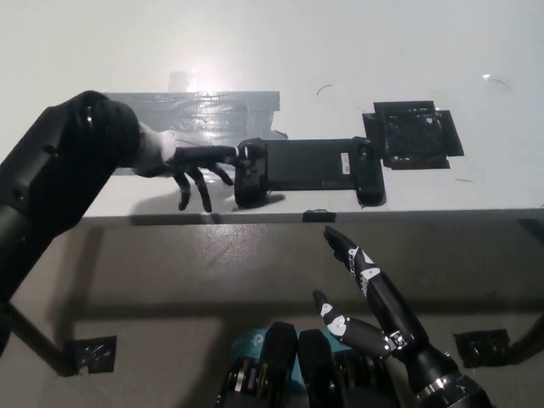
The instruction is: A controller is being placed at the center of the desk near the left hand and the robot uses its left hand's index finger to press a button at the left area of the controller
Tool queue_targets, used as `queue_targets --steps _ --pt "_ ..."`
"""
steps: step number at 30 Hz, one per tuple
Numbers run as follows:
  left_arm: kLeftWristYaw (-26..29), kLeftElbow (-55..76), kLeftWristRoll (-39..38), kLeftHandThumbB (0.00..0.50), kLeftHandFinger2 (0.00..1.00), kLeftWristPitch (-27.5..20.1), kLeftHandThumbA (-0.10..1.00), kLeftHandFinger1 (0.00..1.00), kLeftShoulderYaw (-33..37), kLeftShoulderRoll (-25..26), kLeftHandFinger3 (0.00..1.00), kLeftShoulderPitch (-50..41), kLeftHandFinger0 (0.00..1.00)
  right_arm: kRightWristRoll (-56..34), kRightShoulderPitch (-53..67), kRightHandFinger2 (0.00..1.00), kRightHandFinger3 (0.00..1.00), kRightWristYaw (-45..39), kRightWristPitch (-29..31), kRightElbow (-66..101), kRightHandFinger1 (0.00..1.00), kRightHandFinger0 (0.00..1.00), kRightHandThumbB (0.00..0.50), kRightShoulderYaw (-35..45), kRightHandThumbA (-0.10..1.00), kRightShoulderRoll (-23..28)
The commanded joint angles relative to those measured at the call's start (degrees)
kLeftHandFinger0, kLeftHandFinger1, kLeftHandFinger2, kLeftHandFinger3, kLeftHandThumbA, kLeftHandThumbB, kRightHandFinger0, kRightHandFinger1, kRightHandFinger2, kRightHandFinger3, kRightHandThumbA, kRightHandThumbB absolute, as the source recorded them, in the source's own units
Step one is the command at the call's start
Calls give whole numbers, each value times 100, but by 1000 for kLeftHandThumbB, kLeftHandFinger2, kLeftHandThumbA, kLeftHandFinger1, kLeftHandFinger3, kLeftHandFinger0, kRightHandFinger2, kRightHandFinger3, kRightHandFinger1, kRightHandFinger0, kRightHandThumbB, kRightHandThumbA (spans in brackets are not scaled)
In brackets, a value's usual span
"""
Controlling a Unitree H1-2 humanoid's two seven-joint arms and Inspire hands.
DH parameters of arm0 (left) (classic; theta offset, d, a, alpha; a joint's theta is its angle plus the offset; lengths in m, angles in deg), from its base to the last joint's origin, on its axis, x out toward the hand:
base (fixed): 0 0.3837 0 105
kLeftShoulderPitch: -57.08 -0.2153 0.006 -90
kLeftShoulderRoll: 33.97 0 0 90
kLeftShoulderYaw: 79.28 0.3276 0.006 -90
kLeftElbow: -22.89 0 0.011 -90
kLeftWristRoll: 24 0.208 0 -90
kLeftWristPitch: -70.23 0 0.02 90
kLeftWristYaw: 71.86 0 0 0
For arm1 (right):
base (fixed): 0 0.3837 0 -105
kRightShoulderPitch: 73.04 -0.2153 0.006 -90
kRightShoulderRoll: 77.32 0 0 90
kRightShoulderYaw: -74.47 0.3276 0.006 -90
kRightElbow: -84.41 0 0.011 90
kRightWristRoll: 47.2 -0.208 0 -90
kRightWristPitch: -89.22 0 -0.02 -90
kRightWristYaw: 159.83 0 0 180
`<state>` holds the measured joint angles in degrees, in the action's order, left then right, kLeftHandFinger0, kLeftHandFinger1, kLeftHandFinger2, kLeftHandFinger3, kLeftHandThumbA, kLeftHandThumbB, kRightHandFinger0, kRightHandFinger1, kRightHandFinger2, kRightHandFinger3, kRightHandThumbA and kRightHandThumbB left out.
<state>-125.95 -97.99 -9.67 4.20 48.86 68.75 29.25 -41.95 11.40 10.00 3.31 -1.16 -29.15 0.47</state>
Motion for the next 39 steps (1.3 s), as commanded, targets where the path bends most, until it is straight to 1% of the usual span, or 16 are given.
queue_targets --steps 1,6,10,11,12,13,14,17,22,30,33,34,35,36,37,39 --pt "-805 252 635 500 887 -112 1000 666 839 228 1000 -355 333 -91 -168 1000 1000 -101 48 94 1000 1000 257 12 462 14" --pt "-930 725 539 500 996 2 1000 842 1075 284 1000 -442 502 -78 -140 1000 1000 -126 63 86 1000 1000 253 -5 445 27" --pt "-977 1014 307 500 802 208 1000 604 881 327 1000 -438 261 -60 -166 1000 1000 -162 69 79 1000 1000 250 -31 446 45" --pt "-950 1026 251 500 1000 240 1000 796 789 332 1000 -410 421 -57 -178 1000 1000 -167 58 80 1000 1000 250 -31 447 51" --pt "-927 1042 52 499 1000 230 1000 740 577 320 1000 -382 441 -60 -184 1000 1000 -174 31 97 1000 1000 250 -21 450 68" --pt "-909 1070 -88 498 802 216 1000 656 419 312 1000 -367 406 -59 -190 1000 1000 -181 23 103 1000 1000 246 -13 457 85" --pt "-898 1101 -162 500 824 212 1000 640 312 307 1000 -364 382 -56 -190 1000 1000 -186 23 105 1000 1000 245 -9 458 99" --pt "-901 1470 -716 496 493 296 1000 347 -747 293 1000 -466 209 -94 -183 1000 1000 -205 -16 116 1000 1000 252 -14 476 99" --pt "-738 2260 -1656 479 422 296 1000 202 -1859 433 1000 -622 46 -110 -164 1000 1000 -213 62 74 1000 1000 241 -19 468 125" --pt "865 3938 -4541 396 640 296 1000 452 -3047 789 1000 -1605 306 -122 -182 1000 1000 -218 -19 96 1000 1000 251 -17 470 112" --pt "971 4399 -4542 394 376 296 1000 292 -3554 439 1000 -2225 354 -89 -198 1000 1000 -217 -27 81 1000 1000 253 -26 478 119" --pt "992 4497 -4588 367 410 296 1000 326 -3693 254 1000 -2580 392 -100 -197 1000 1000 -233 -52 89 1000 1000 252 -31 479 123" --pt "1103 4621 -4590 358 469 296 1000 466 -3791 46 1000 -2982 713 -117 -181 1000 1000 -246 -65 102 1000 1000 251 -35 478 128" --pt "1151 4743 -4313 362 648 296 1000 642 -3915 -184 1000 -3304 844 -122 -180 1000 1000 -248 -68 102 1000 1000 250 -36 478 126" --pt "1141 4881 -3750 370 1000 296 1000 1000 -4113 -593 1000 -3780 1000 -142 -175 1000 1000 -253 -54 97 1000 1000 244 -32 470 125" --pt "1435 4871 -3225 357 1000 -2 1000 1000 -4193 -1127 1000 -4480 1000 -151 -131 1000 1000 -249 -48 106 1000 1000 240 -35 494 119"
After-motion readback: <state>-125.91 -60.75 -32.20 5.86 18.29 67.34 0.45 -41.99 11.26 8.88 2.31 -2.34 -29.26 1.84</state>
